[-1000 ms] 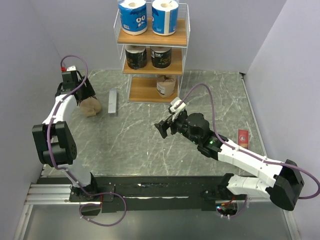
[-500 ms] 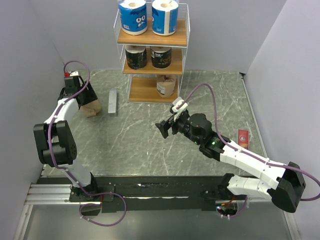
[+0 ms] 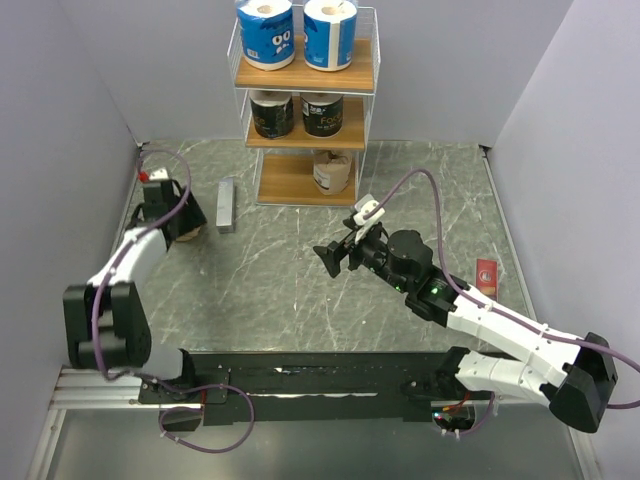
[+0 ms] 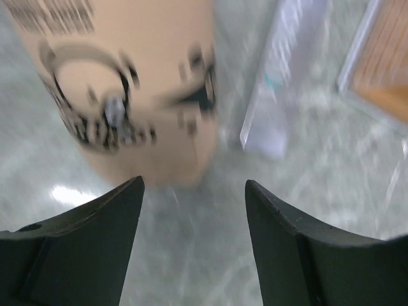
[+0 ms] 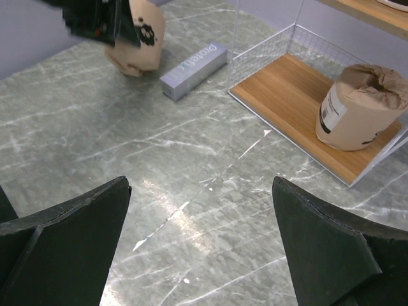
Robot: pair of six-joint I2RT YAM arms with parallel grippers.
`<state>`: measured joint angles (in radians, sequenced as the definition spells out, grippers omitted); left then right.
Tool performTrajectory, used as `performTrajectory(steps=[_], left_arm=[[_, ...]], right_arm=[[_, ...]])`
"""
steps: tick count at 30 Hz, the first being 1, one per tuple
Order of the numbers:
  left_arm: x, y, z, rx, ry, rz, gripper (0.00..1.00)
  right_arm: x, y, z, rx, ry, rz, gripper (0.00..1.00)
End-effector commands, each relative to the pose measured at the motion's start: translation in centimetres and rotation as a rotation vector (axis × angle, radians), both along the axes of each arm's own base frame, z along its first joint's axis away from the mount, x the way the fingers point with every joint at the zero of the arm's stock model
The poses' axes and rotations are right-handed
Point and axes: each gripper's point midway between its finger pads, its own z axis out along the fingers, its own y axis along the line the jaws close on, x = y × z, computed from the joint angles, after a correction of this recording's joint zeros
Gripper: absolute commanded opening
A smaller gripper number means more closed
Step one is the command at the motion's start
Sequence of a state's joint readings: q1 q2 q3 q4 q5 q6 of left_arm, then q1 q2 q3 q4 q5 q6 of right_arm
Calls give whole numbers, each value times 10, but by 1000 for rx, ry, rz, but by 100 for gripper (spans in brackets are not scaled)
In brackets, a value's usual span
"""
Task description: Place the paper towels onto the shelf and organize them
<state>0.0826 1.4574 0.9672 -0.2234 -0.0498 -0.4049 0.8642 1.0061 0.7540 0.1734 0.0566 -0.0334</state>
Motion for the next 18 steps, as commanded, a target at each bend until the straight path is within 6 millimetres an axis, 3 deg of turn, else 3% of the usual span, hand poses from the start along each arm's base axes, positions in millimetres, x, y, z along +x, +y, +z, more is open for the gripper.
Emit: performTrajectory(steps=[1,3,8,12,16,18], left_arm=[[-40,-15,7,-42,-3,47,71],[-51,-7,15,-16,-27,89,73],[-44,16,108,85,-254,159,79],[-36,37,130,169,-260,226,81],[-13,55,124,162,-227,219,82],[0,65,130,126,-244,215,80]], right_arm=[[-8,1,9,58,-6,21,99],[-9,0,9,55,-5,23,99],[-7,-4,11,89,16,-12,99],[-6,-5,11,82,25,-24,99],[-6,-8,12,80,23,-36,99],[-6,-9,11,77,22,-37,99]])
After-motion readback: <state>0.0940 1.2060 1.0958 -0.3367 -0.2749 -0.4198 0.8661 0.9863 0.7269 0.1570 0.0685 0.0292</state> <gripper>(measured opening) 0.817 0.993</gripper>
